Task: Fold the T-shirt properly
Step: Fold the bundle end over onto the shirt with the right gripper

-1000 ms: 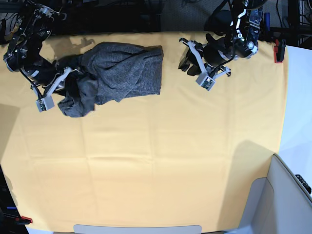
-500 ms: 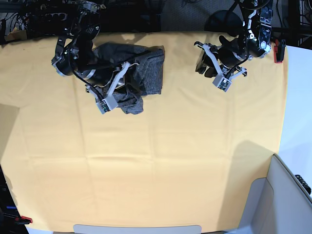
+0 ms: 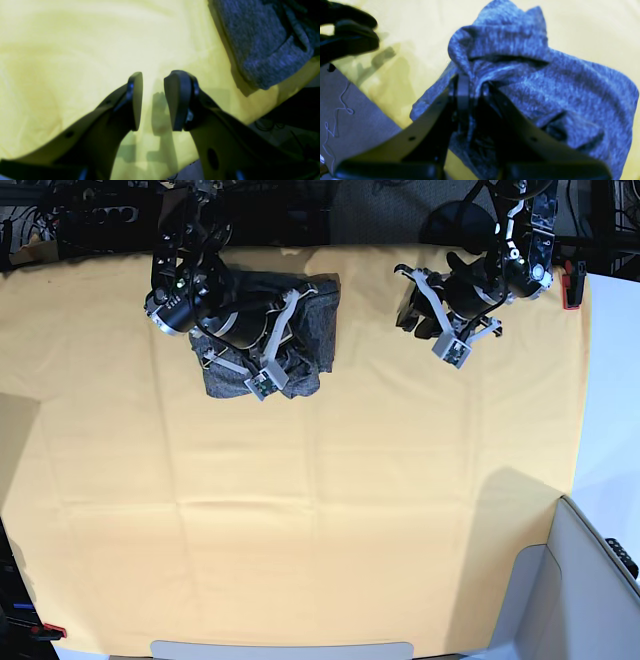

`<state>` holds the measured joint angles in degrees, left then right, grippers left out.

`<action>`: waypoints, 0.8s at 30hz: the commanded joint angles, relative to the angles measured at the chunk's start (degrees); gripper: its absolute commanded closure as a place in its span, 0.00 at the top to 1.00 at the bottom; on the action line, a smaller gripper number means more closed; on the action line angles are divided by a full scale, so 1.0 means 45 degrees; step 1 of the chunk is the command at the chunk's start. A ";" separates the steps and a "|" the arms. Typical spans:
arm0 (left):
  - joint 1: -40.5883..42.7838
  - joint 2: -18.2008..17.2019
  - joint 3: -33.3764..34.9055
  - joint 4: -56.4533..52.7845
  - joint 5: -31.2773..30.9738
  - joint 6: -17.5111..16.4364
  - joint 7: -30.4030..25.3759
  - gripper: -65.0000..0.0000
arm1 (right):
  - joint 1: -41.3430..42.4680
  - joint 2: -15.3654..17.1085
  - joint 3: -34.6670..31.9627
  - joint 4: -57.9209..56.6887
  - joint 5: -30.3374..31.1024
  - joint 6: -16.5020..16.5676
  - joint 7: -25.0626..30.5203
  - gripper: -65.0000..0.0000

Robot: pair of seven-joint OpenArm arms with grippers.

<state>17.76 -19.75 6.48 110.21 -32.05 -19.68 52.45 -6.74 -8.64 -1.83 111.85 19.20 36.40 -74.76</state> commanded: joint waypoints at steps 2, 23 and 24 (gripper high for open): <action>-0.0049 -0.0095 -0.0063 0.0250 -0.0096 -0.0051 -0.0158 0.29 | 0.0199 -0.0079 -0.0073 -0.0075 0.0197 0.0047 0.0213 0.03; -0.0127 -0.0076 -0.0063 0.0250 -0.0096 -0.0032 -0.0158 0.29 | 0.0981 0.0329 -0.1206 -0.1638 0.0197 0.0028 0.0213 0.53; -0.0127 -0.0076 -0.0063 0.0250 -0.0096 -0.0032 -0.0158 0.29 | 0.1000 0.0329 -0.1226 -0.1618 0.0197 0.0028 0.0213 0.54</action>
<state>17.45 -19.68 6.48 110.21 -32.05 -19.68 52.47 -3.01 -6.87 -7.07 103.50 19.66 36.27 -74.32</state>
